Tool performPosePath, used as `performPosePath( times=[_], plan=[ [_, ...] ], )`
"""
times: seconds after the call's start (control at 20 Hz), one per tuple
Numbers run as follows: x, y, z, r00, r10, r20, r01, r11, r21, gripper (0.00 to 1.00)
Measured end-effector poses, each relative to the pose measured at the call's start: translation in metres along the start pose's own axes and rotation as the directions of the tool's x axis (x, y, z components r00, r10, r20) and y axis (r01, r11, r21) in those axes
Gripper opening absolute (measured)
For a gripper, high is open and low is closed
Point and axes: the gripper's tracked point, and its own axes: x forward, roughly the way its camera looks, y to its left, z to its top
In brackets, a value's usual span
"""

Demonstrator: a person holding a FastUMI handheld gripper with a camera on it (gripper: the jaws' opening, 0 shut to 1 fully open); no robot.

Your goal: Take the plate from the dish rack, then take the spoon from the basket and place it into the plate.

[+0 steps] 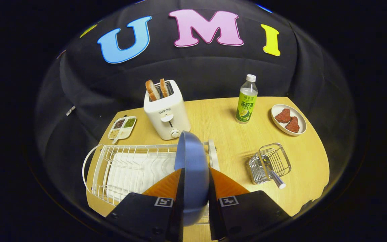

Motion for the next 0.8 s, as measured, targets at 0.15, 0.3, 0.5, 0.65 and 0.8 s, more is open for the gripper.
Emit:
performPosePath(
  times=[0.15, 0.3, 0.5, 0.65, 0.8],
  plan=[
    [-0.006, 0.0, 0.01, 0.998, -0.039, 0.038, 0.04, 0.999, -0.024, 0.32],
    [-0.011, -0.004, 0.027, 0.992, -0.088, 0.094, 0.095, 0.993, -0.07, 0.32],
    [-0.009, -0.012, 0.044, 0.984, -0.105, 0.145, 0.123, 0.985, -0.124, 0.23],
    [-0.009, -0.017, 0.04, 0.99, -0.072, 0.123, 0.081, 0.995, -0.066, 0.22],
    [-0.024, -0.027, 0.048, 0.988, -0.042, 0.147, 0.053, 0.996, -0.066, 0.22]
  ],
)
